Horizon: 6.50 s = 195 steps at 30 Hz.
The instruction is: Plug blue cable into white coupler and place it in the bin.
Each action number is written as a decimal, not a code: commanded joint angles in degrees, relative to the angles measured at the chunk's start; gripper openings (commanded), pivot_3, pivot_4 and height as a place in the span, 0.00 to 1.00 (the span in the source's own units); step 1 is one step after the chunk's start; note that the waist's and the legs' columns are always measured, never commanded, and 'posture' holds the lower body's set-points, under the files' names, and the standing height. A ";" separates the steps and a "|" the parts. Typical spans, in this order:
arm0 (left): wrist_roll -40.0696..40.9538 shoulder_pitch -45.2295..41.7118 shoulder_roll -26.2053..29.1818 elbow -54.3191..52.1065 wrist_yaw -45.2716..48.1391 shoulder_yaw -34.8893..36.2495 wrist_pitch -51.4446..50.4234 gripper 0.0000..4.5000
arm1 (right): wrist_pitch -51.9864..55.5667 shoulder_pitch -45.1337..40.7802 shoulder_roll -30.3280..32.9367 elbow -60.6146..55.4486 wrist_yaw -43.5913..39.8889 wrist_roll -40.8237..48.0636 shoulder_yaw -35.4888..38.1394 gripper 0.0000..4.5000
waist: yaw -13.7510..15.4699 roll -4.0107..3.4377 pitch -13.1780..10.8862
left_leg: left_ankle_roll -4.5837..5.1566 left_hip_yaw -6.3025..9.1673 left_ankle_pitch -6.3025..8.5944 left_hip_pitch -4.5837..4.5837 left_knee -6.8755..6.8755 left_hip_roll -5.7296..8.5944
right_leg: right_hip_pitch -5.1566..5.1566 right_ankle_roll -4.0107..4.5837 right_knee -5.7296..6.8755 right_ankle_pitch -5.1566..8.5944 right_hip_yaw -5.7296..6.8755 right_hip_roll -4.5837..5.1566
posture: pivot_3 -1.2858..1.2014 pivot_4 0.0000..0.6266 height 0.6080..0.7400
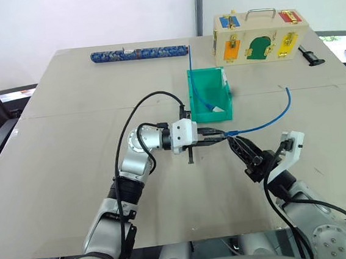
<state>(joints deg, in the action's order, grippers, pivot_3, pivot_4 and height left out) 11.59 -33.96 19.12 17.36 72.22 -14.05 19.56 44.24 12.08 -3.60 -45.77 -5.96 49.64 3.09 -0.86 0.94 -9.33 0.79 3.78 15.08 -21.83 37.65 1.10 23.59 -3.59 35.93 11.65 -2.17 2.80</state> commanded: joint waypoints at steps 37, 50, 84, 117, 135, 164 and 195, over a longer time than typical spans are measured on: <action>8.08 0.91 2.12 -6.49 -1.53 3.39 -13.85 0.47 | -7.55 -1.54 5.35 1.45 5.97 8.97 -4.10 0.00 | -0.16 0.00 0.00 | 0.01 -0.01 0.00 -0.03 0.00 0.01 | 0.00 0.00 0.00 0.01 0.00 -0.02 | 0.52 0.24 1.00; 16.67 3.24 15.11 -12.86 -13.46 20.00 -41.22 0.91 | -11.22 -2.45 9.43 4.23 2.27 8.30 -1.64 0.00 | -0.98 -0.01 -0.02 | 0.01 0.03 0.00 0.01 -0.03 -0.22 | 0.03 -0.01 -0.01 0.02 -0.01 -0.06 | 0.52 0.24 1.00; 2.66 11.38 15.96 12.78 -12.27 19.23 -15.99 0.67 | -10.57 -6.03 13.59 7.33 -0.54 7.83 -1.46 0.00 | -1.03 0.05 0.00 | 0.00 -0.17 0.00 0.02 -0.19 -0.25 | 0.16 0.01 0.00 -0.01 -0.15 -0.01 | 0.52 0.24 1.00; -4.91 -1.64 0.07 8.86 -2.12 -4.43 -17.69 0.09 | -7.80 -32.36 42.77 19.60 -29.76 -15.04 -13.07 0.00 | -1.07 0.11 -0.01 | 0.01 -0.34 0.00 -0.06 -0.07 -0.02 | 0.06 0.01 -0.05 -0.01 -0.09 -0.11 | 0.52 0.24 1.00; -8.42 -1.29 -0.39 9.49 -2.00 -5.70 -16.48 0.09 | -12.92 -38.76 41.94 30.39 -44.66 -31.12 -24.02 0.00 | -0.47 0.10 0.01 | 0.01 -0.25 0.00 -0.05 -0.05 0.04 | 0.08 0.01 0.02 -0.01 -0.02 -0.03 | 0.52 0.24 1.00; -9.38 -1.26 0.14 8.60 -1.40 -5.84 -15.74 0.09 | -11.00 -48.91 42.21 41.71 -60.27 -39.90 -30.72 0.00 | -0.21 0.10 0.06 | 0.01 -0.23 0.00 0.04 -0.05 0.03 | -0.01 0.02 0.02 -0.01 0.01 -0.03 | 0.52 0.24 1.00; -1.56 3.31 3.93 -8.23 -4.54 0.79 -32.17 0.09 | -11.27 -28.66 35.84 12.14 -42.56 -27.30 0.55 0.99 | -0.64 0.08 0.69 | 0.00 0.28 0.01 -0.16 -0.10 0.05 | 0.15 0.01 0.03 -0.01 0.14 0.03 | 0.52 0.24 1.00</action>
<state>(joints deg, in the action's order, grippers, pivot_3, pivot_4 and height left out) 7.44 -30.37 22.97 13.41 68.20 -15.16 -10.37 32.46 -17.10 31.85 -29.37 -49.94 20.59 1.31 -1.50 1.02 -8.64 0.79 4.08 15.08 -22.00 37.55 1.16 23.73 -3.57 35.96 11.64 -2.01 2.83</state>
